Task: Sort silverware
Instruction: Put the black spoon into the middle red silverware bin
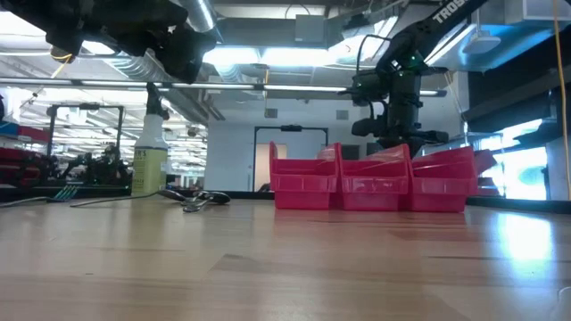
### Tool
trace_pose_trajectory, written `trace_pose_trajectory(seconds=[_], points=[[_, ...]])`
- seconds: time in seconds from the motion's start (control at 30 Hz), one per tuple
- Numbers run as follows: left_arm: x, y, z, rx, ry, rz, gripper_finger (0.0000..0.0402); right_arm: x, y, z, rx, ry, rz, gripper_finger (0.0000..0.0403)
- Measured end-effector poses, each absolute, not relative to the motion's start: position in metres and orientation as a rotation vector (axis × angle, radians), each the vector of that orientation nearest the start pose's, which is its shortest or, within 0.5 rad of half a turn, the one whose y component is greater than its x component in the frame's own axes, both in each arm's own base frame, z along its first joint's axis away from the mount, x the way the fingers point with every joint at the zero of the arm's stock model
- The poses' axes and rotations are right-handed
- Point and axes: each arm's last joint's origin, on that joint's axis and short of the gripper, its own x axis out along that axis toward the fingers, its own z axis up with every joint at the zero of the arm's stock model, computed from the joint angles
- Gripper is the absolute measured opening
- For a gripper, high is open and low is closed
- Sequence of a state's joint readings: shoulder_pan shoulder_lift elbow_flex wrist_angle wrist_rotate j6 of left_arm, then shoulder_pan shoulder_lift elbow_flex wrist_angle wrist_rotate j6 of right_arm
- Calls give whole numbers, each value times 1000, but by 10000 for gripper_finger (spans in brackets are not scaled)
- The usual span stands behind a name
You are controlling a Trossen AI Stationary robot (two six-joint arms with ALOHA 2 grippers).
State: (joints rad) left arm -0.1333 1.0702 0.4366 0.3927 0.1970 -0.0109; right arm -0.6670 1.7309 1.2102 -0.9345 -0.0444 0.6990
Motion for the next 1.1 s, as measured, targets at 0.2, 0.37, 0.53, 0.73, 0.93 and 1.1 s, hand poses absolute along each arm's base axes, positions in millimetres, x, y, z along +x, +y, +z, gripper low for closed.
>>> trace_pose_trajectory(seconds=[0.2,0.37,0.53,0.73,0.93,1.1], points=[[217,-35,216,-17,243,-328,202,248,-194,199,1075,1183,-998,56],[217,-35,216,-23,243,-327,202,244,-190,215,1078,1142,-977,76],[218,-36,219,-29,208,-332,202,237,-186,259,1004,1093,-986,88],[212,-41,225,36,169,-349,202,250,-160,320,806,842,-835,88],[202,-38,217,62,309,-280,202,295,-106,345,560,611,-540,88],[196,-32,205,104,456,-126,202,340,-52,342,341,521,-281,88]])
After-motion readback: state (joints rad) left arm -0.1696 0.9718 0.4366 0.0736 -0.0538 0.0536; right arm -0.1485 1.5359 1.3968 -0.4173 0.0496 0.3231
